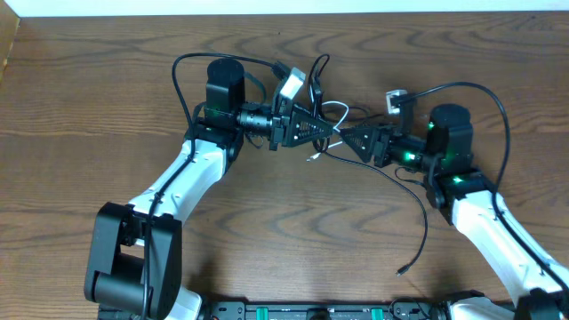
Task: Untangle cables
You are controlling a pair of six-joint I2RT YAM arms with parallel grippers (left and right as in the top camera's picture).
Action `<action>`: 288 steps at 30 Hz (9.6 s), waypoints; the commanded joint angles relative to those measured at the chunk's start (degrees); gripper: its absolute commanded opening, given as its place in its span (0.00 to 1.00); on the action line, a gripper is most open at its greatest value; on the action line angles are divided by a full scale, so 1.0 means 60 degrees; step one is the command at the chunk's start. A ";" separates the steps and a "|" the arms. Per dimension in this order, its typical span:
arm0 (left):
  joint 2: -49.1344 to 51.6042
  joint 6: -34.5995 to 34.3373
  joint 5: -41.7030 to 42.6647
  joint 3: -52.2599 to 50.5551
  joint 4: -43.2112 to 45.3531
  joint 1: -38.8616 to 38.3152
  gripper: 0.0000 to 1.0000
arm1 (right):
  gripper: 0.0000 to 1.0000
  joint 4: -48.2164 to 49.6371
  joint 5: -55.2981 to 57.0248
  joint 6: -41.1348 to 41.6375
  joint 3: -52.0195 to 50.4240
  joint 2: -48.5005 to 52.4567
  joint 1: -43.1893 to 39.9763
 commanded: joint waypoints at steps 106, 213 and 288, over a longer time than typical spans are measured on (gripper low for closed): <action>-0.0069 0.2805 -0.2302 0.0098 -0.4397 -0.0328 0.08 | 0.30 0.0765 -0.1027 0.0903 0.0007 0.2215 0.0186; -0.0160 -1.6702 -0.8375 0.0197 -0.1246 -0.0459 0.08 | 0.55 0.2404 0.2386 1.1264 -0.0011 0.3705 0.0637; -0.0157 -1.3591 -0.6623 0.0200 -0.2484 0.0288 0.07 | 0.54 -0.1304 0.3570 0.0189 0.0007 0.0769 0.1821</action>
